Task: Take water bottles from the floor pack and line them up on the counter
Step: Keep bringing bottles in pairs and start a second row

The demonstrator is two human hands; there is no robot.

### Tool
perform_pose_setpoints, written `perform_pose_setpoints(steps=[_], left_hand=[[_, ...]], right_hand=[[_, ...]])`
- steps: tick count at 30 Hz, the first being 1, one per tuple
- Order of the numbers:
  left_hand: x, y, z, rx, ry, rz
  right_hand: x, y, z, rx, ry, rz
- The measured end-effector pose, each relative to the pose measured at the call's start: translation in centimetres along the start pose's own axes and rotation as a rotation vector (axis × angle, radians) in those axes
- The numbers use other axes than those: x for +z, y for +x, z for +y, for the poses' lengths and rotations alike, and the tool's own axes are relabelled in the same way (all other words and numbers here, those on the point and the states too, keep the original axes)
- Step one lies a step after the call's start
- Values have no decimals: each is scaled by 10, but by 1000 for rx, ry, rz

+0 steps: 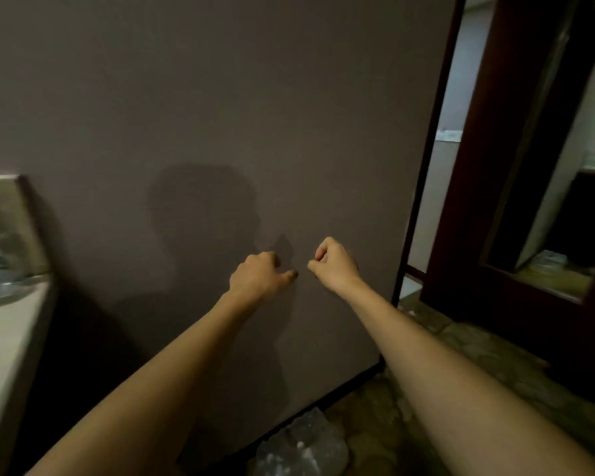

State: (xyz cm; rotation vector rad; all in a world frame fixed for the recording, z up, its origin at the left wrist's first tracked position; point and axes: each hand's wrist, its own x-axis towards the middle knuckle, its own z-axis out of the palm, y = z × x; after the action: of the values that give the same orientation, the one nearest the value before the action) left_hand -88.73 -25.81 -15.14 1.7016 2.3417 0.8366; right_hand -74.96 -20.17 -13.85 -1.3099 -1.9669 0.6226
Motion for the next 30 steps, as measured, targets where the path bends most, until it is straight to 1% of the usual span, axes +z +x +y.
perform_pose_setpoints(steps=[5, 8, 11, 15, 18, 21, 27, 30], left_hand=[[65, 65, 9, 17, -56, -108], [102, 103, 12, -18, -106, -152], [142, 133, 9, -10, -111, -194], [177, 160, 1, -39, -173, -229], [204, 172, -16, -113, -167, -276], [232, 182, -34, -216, -138, -280], [283, 189, -65, -429, -165, -320], [306, 189, -72, -544, -206, -294]], right_hand=[[14, 57, 57, 89, -53, -29], [32, 95, 90, 157, -62, -93], [54, 122, 127, 213, -50, -160], [83, 148, 170, 286, 2, -230], [106, 164, 202, 349, 25, -323], [127, 178, 232, 378, 29, -417], [169, 202, 289, 436, 21, -673], [184, 210, 316, 447, 8, -810]])
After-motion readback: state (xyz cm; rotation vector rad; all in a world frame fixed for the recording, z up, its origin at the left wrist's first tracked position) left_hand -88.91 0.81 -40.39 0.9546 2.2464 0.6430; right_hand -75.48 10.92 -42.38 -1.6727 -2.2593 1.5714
